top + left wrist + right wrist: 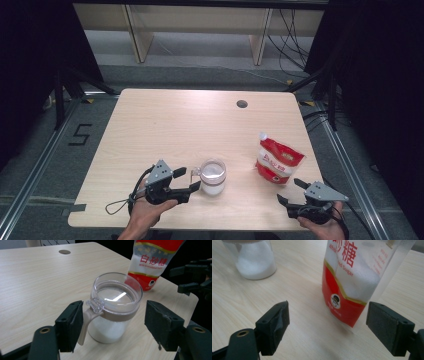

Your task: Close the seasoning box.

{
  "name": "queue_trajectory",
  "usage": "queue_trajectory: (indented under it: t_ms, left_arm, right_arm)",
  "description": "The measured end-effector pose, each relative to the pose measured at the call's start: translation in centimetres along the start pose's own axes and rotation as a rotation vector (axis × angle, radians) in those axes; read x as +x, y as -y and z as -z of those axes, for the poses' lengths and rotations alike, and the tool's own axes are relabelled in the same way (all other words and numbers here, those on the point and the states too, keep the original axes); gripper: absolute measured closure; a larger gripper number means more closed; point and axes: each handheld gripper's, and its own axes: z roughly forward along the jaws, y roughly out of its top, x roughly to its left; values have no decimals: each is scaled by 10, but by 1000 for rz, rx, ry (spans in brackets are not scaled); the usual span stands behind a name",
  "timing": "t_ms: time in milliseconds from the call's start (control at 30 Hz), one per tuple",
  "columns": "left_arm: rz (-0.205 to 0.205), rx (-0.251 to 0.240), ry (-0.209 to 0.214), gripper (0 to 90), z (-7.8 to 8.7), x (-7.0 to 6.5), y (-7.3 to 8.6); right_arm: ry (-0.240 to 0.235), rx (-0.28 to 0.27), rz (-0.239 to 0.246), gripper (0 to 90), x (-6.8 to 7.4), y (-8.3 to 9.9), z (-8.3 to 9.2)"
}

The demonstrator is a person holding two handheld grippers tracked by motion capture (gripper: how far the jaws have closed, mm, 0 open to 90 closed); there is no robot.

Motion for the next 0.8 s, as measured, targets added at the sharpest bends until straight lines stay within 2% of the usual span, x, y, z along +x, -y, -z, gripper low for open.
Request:
queue_trajectory:
  t_ms: [33,67,133,200,233,267,300,333,367,400,433,467,500,533,567,600,633,667,733,767,800]
  left_arm:
    - [-18,5,1,285,1,1,2]
    - [-16,11,1,277,1,1,5]
    - [1,22,-4,261,2,0,9]
    - [-5,28,2,252,2,0,11]
    - [-19,33,-1,249,3,1,13]
    - [-27,35,3,244,3,1,14]
    - [-30,41,-6,238,3,1,15]
    - [-30,44,-8,233,3,1,16]
    - [-10,40,-4,227,3,0,18]
    - [-29,51,-6,223,3,1,18]
    - [-26,51,-1,219,3,1,20]
    - [-11,52,-9,214,2,-1,22]
    - [-17,57,-5,210,2,-1,23]
    - [-40,65,-7,208,2,-1,24]
    - [-47,70,-4,207,2,-1,25]
    - [-24,68,-1,207,0,-2,27]
    - [-43,78,-7,205,1,-1,27]
    - [-33,72,5,202,0,-1,29]
    - [-47,83,-6,198,2,-2,30]
    - [-50,85,-1,196,2,-2,32]
    - [-47,82,8,194,1,-2,34]
  right_arm:
    - [-1,-1,-4,194,0,0,0]
    - [-4,5,-23,193,1,0,1]
    - [-14,-7,-20,191,1,0,0]
    - [-21,-11,-27,189,2,0,0]
    - [-6,-27,16,188,-1,0,0]
    - [-12,-6,-21,186,2,0,1]
    - [-19,-16,-1,185,1,0,0]
    - [-21,-9,-20,183,3,0,1]
    - [-23,-32,3,179,2,0,0]
    - [-29,-11,-31,175,5,1,2]
    - [-26,-11,-30,173,6,1,3]
    - [-34,-31,7,170,4,1,2]
    - [-33,-22,-26,168,6,2,4]
    - [-27,-30,-5,165,5,1,5]
    - [-31,-33,-5,164,5,2,5]
    - [-32,-33,-7,163,6,2,5]
    - [-38,-30,-19,162,8,2,5]
    - [-38,-38,1,162,7,2,5]
    - [-41,-37,3,162,8,2,5]
    - [-49,-31,-24,162,11,3,6]
    - [-38,-44,-1,162,10,3,6]
